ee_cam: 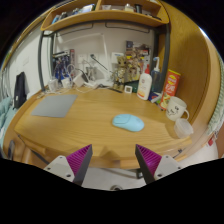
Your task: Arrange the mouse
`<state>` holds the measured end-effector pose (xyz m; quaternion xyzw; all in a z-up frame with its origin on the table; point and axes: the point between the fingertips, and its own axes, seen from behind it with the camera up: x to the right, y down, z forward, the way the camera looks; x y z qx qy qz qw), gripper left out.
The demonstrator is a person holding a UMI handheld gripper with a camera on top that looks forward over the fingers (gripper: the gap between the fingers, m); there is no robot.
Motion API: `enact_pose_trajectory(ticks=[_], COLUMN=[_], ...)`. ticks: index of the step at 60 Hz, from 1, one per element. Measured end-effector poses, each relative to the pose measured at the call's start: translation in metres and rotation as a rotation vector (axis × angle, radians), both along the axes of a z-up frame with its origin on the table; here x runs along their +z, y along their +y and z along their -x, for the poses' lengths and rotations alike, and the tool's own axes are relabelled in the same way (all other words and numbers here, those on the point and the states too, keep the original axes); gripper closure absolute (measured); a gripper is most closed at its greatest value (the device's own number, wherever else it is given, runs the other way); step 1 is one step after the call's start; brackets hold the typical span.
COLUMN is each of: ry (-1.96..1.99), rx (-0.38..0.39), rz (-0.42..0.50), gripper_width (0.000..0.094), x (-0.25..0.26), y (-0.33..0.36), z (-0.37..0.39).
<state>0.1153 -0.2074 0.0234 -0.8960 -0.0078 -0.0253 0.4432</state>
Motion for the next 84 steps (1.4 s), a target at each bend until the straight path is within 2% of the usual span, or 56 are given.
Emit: enact_pose_trajectory(ticks=[14,29,47,53,54,55,58,66,76,84], ry=[-0.031,0.008,0.065,0.067,0.068,0.067,0.066,0.081,0.102,0.093], rx=[0.025,0.072,0.073,0.063,0.058,0.052,0.031,0.011,-0.018,-0.048], rz=[0.039,0.043,0.053,0.054,0.053,0.050,0.045,0.033,0.064,0.079], gripper_width=[0.0064,0.0073,0.0099,0.0198,0.0182,0.0251,0.0328,0.0387,0.0546,0.0633], x=[-0.026,-0.032,-0.037,-0.037,-0.037,-0.037,-0.037,-0.037,-0.039,-0.039], y=[0.052,0.119,0.174,0.186,0.187,0.187,0.189,0.191,0.192,0.193], z=[-0.067,-0.088,-0.107,-0.115,-0.116,-0.117,-0.121,-0.123,-0.120,-0.117])
